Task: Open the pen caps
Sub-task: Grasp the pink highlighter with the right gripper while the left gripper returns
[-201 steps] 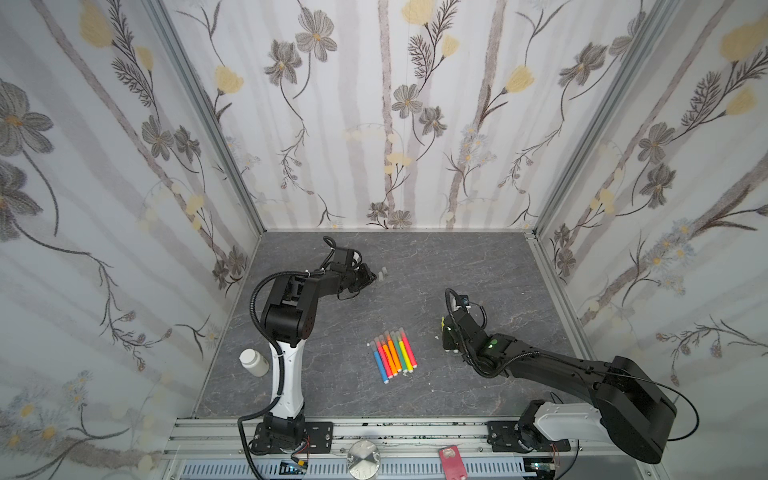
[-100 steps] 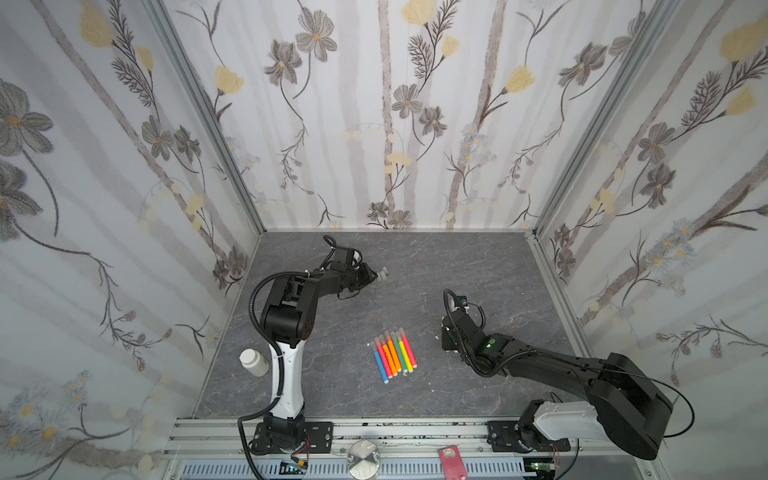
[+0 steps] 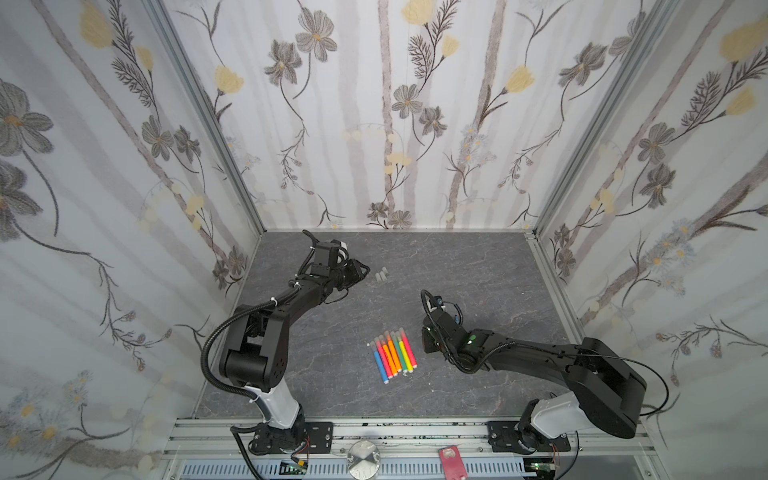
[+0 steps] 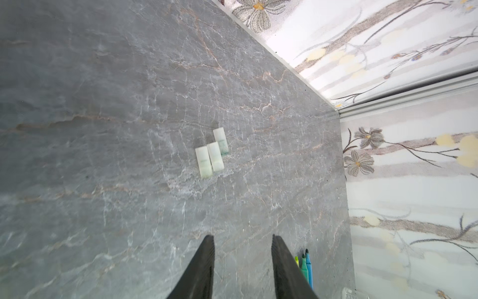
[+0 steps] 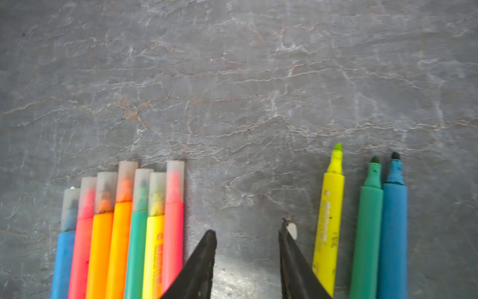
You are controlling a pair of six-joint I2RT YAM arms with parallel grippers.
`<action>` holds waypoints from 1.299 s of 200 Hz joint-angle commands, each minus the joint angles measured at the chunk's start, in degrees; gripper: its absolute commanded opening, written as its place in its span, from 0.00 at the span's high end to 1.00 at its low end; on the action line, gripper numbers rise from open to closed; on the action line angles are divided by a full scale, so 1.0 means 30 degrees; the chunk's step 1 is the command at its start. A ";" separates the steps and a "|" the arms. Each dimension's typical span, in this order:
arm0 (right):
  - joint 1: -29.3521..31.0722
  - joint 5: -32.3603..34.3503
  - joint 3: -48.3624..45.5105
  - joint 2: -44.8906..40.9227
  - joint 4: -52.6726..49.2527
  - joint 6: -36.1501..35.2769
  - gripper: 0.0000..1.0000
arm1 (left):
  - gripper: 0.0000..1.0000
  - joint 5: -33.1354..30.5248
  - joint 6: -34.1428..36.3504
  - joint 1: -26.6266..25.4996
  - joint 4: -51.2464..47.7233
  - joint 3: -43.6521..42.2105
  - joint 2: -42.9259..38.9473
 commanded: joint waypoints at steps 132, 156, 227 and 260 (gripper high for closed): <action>0.1526 -0.0892 0.2400 0.3624 -0.0557 0.0127 0.61 | 0.62 -0.1173 0.0396 0.0258 -0.0701 -0.5877 -0.5884; 0.1582 -0.0831 0.2414 0.3906 -0.0778 0.0183 0.62 | 0.62 -0.1199 0.0403 0.0280 -0.0739 -0.5912 -0.5927; 0.1788 -0.0450 0.2416 0.4516 -0.1476 0.0088 0.65 | 0.61 -0.1230 0.0513 0.0309 -0.0746 -0.5802 -0.5713; 0.1848 -0.0636 0.2225 0.4608 -0.1561 0.0084 0.69 | 0.61 -0.1160 0.0574 0.0320 -0.0898 -0.5590 -0.5710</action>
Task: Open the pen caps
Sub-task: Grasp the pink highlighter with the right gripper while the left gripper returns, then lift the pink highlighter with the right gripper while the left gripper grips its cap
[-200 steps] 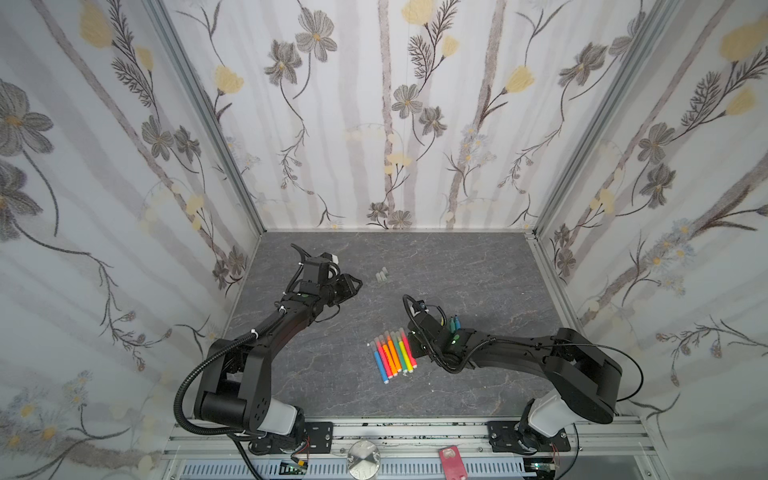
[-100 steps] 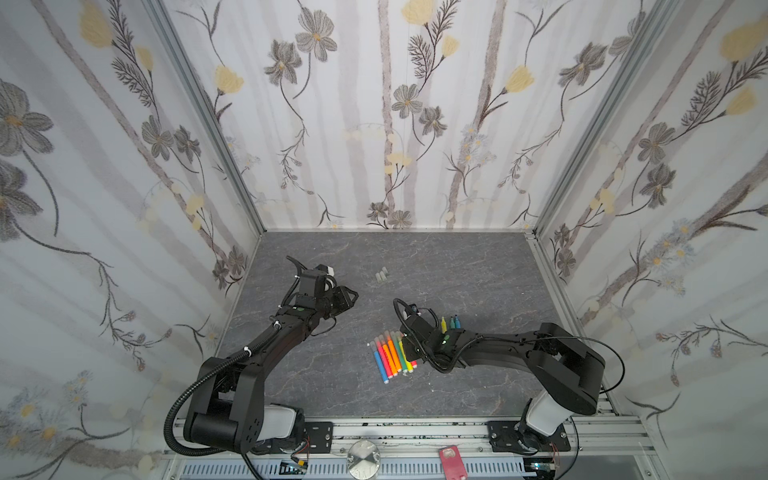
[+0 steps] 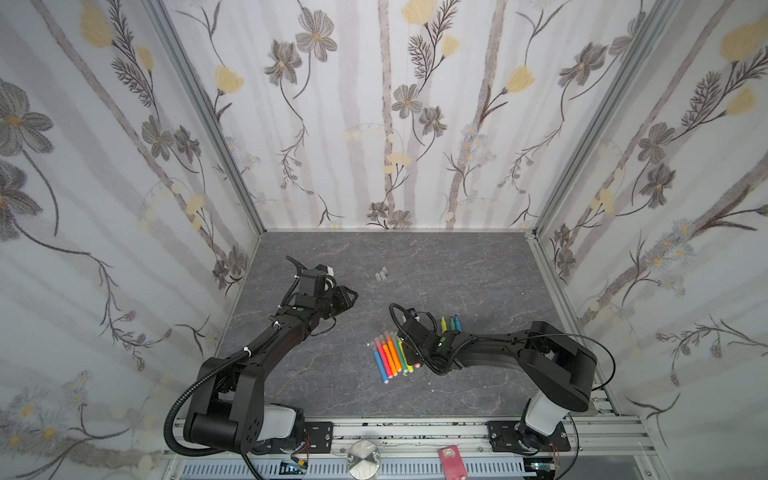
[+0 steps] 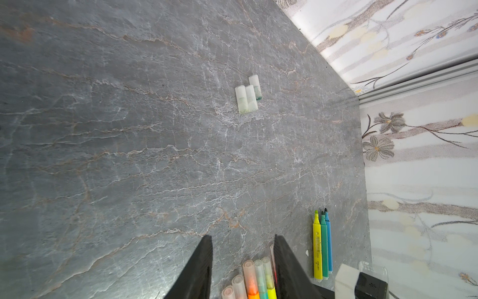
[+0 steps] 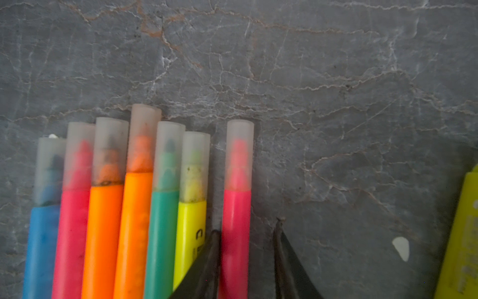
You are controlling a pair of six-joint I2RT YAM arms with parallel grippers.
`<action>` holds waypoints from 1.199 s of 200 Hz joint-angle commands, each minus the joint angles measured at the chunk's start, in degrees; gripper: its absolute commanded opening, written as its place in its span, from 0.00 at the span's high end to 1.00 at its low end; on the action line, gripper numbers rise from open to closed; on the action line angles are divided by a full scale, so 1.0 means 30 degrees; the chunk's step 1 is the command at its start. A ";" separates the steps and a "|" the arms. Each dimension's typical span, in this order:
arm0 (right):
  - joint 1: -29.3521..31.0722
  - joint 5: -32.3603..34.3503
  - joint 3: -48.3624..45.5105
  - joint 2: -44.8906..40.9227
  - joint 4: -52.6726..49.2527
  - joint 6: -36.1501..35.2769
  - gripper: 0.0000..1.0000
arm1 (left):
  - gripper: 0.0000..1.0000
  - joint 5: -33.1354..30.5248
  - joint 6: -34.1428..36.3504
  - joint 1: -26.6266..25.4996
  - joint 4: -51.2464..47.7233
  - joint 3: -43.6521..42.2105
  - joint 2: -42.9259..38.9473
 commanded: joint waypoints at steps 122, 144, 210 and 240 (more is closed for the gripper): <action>-0.0795 -0.1613 -0.1341 -0.2157 0.0076 -0.0478 0.92 | 0.61 0.0909 0.0066 -0.0455 -0.1088 0.1504 0.0278; -0.1555 -0.2656 -0.1636 -0.3649 0.0800 -0.0772 0.92 | 0.61 0.1053 -0.0179 -0.1209 -0.1320 0.1843 0.0283; -0.3711 -0.5690 -0.2979 -0.6665 0.3566 -0.0644 0.92 | 0.60 0.1722 -0.2927 -0.4772 0.1177 0.1976 0.0804; -0.4439 -0.5951 -0.2869 -0.6962 0.4162 -0.0606 0.92 | 0.60 0.1507 -0.3838 -0.6103 0.2497 0.2157 0.1694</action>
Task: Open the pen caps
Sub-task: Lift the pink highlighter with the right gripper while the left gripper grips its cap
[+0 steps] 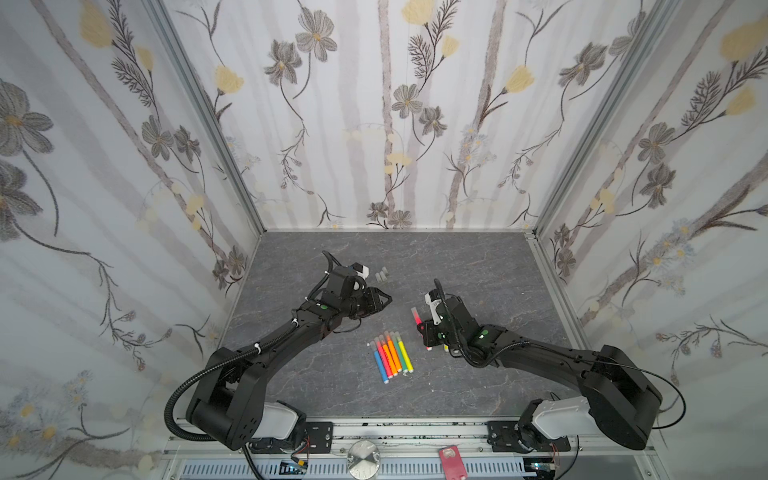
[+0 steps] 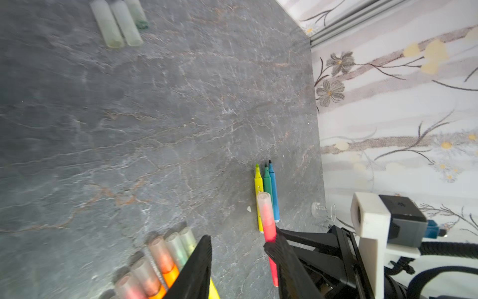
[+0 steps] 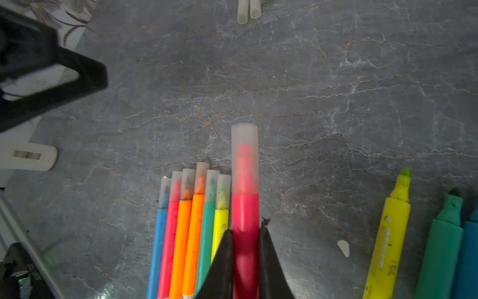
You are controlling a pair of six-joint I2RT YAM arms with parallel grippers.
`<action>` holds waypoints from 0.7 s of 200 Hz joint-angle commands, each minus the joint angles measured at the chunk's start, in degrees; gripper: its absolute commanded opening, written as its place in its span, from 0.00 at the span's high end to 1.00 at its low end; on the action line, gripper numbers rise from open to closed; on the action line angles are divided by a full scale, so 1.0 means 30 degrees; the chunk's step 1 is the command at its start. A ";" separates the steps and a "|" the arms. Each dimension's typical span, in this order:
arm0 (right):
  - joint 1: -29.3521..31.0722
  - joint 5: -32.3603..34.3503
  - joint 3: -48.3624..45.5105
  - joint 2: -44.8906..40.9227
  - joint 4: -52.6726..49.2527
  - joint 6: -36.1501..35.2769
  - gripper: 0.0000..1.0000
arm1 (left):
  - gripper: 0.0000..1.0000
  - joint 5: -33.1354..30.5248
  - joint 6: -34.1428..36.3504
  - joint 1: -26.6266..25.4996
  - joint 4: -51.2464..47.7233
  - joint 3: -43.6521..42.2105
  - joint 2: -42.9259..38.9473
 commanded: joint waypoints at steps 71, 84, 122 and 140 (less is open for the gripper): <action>-0.0270 -0.1357 0.0111 -0.0194 0.2208 0.0471 0.93 | 0.60 -0.0465 -0.1854 -0.2167 0.3003 0.1238 0.2529; -0.0274 -0.1446 0.0097 -0.0194 0.2333 0.0517 0.93 | 0.60 -0.0555 -0.1821 -0.2274 0.3003 0.1445 0.2826; -0.0274 -0.1600 0.0053 -0.0142 0.2504 0.0573 0.93 | 0.60 -0.0782 -0.1799 -0.2429 0.3165 0.1895 0.3720; -0.0297 -0.1658 0.0057 -0.0136 0.2550 0.0604 0.93 | 0.60 -0.0876 -0.1774 -0.2480 0.3208 0.2076 0.3963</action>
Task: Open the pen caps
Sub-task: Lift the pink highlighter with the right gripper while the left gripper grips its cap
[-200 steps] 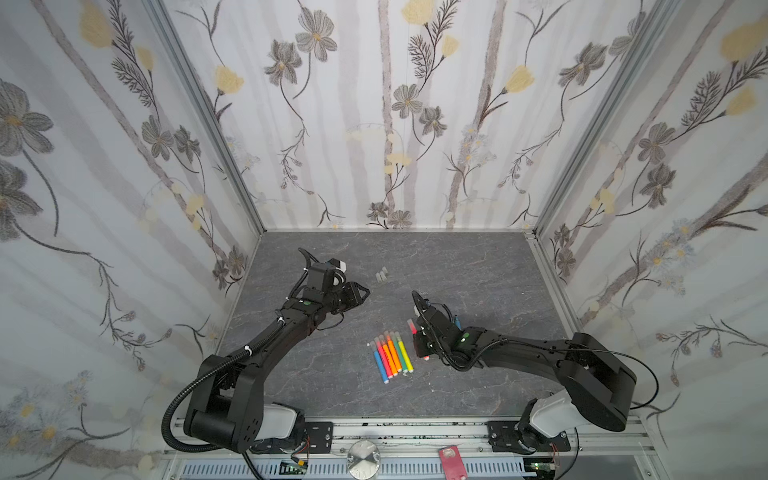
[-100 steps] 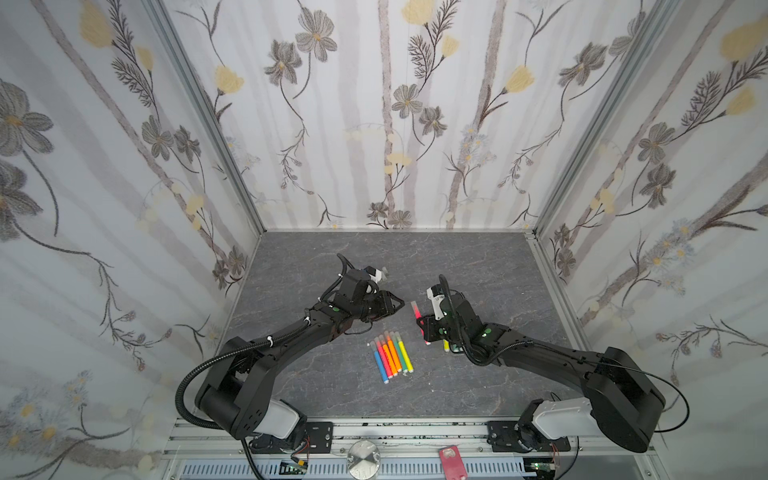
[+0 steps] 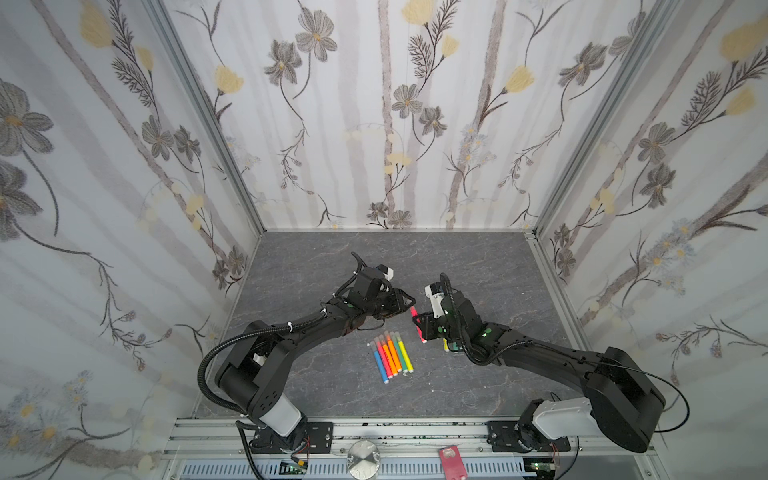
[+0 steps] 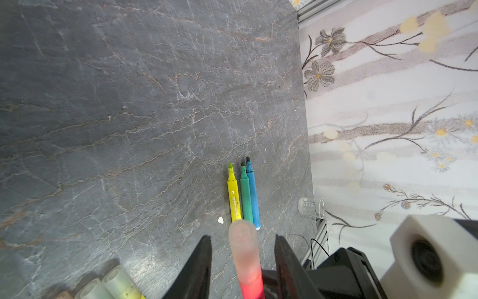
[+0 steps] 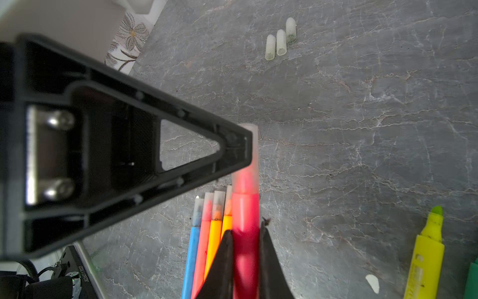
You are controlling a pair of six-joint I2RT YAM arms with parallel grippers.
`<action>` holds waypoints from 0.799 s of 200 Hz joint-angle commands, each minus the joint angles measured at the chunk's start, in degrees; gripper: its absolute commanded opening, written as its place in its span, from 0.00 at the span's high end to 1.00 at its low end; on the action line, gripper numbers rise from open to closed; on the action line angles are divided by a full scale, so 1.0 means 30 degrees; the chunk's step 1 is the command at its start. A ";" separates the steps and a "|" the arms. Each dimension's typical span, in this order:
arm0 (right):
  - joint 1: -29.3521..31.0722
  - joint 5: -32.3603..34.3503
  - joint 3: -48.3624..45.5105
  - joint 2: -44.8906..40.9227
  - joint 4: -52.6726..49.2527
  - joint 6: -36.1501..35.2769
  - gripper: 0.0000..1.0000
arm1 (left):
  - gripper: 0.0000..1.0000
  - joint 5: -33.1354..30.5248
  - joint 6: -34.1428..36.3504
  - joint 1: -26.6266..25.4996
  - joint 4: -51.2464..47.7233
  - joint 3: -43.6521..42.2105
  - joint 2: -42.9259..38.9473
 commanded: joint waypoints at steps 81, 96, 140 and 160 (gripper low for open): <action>-0.0049 -0.0127 -0.0144 0.0061 0.1197 0.0458 0.94 | 0.70 -0.0047 -0.0415 -0.0246 0.1150 0.0649 0.0803; -0.0049 -0.0170 -0.0159 0.0105 0.1277 0.0479 0.94 | 0.72 0.0042 -0.0479 -0.0251 0.1250 0.0638 0.0869; -0.0065 -0.0087 -0.0232 0.0127 0.1381 0.0537 0.94 | 0.80 0.0158 -0.0570 -0.0280 0.1379 0.0640 0.0833; -0.0105 0.0001 -0.0335 0.0098 0.1415 0.0559 0.94 | 0.82 0.0256 -0.0651 -0.0284 0.1484 0.0640 0.0852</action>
